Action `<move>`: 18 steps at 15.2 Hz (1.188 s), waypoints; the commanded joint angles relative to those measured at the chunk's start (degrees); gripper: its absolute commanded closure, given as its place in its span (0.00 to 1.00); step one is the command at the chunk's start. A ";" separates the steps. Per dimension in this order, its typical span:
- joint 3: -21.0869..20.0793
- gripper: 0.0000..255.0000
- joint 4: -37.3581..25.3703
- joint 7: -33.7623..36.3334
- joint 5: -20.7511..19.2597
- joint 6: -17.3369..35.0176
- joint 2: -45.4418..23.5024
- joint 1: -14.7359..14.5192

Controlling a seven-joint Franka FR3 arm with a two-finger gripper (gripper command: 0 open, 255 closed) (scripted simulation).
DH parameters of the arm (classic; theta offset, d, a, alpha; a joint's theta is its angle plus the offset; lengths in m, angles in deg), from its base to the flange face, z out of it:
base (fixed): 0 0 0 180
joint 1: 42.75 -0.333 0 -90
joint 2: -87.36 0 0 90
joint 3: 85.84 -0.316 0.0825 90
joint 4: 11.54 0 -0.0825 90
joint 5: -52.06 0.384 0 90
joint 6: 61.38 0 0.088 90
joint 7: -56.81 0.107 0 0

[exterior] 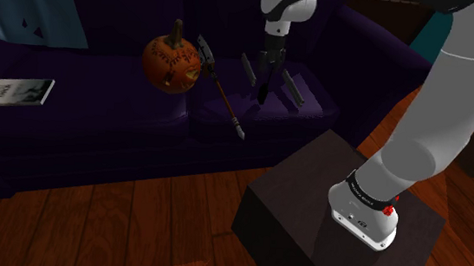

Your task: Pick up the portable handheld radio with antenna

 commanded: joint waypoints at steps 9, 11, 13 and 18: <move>-0.24 0.00 -2.44 -1.06 0.92 5.10 -8.41 0.54; -0.24 0.00 -2.46 -1.06 0.92 5.09 -8.42 0.54; -0.22 1.00 -2.48 -1.10 0.91 5.07 -8.42 0.57; -0.22 1.00 -2.52 -1.11 0.91 5.04 -8.43 0.58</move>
